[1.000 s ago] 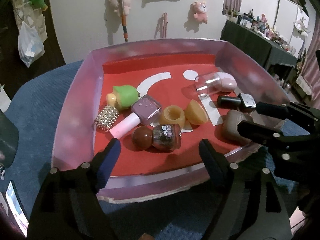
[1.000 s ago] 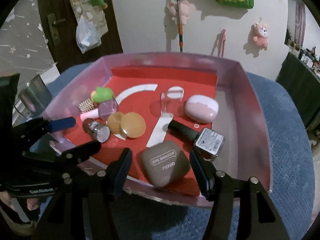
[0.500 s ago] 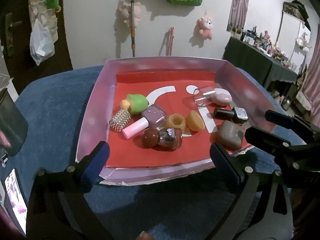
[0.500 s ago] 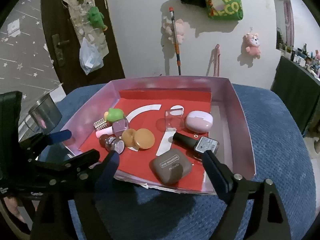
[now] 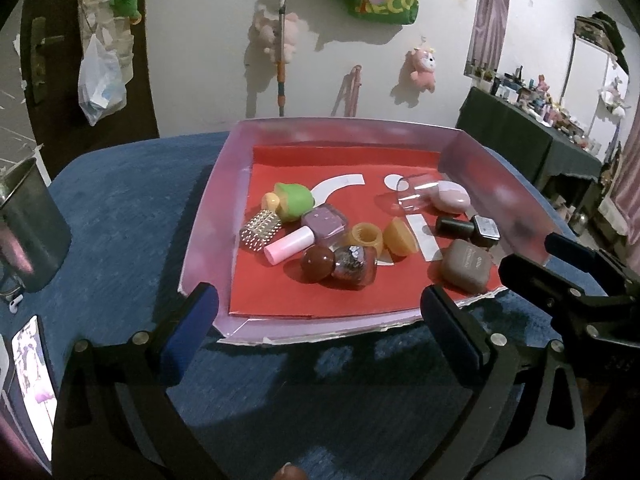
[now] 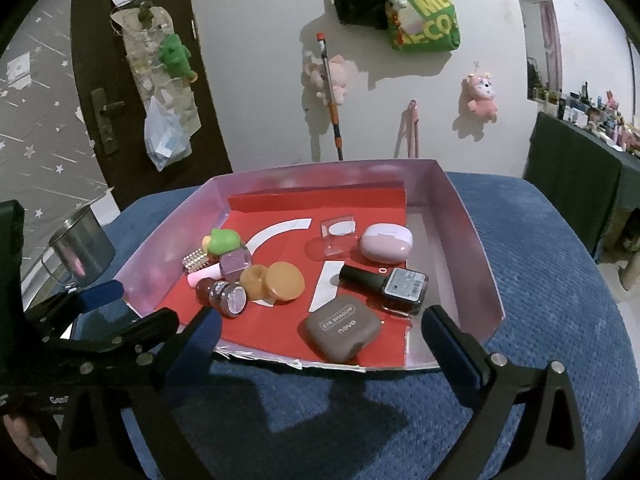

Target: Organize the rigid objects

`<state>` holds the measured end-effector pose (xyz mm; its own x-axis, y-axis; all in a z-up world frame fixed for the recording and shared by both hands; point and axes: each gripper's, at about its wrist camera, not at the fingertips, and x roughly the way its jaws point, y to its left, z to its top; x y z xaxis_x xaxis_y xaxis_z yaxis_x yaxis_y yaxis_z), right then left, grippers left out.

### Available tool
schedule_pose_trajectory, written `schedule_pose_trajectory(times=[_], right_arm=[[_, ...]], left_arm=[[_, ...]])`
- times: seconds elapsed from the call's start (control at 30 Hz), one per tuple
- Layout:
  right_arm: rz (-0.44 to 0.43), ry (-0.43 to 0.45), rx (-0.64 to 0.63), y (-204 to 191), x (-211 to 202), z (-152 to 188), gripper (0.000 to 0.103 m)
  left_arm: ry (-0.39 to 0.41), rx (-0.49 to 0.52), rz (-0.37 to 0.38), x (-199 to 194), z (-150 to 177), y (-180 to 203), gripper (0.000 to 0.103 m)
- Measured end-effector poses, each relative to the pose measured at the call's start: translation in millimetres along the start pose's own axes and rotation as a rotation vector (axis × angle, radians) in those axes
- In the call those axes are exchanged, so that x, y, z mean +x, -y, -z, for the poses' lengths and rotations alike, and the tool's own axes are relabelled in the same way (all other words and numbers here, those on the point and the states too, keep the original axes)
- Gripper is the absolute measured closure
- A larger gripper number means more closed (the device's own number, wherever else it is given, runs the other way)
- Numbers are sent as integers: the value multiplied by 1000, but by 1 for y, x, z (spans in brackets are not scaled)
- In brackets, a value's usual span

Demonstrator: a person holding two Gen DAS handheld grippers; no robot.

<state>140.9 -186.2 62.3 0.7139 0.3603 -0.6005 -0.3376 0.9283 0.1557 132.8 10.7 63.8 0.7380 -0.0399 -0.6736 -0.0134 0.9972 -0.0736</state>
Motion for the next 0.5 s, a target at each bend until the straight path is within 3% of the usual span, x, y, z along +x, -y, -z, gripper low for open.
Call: schedule_pose_trajectory(times=[0.5], right_arm=[[100,25,-16,-2,5,17,0]], left_arm=[[26,16,-71,3,10,-3,0]])
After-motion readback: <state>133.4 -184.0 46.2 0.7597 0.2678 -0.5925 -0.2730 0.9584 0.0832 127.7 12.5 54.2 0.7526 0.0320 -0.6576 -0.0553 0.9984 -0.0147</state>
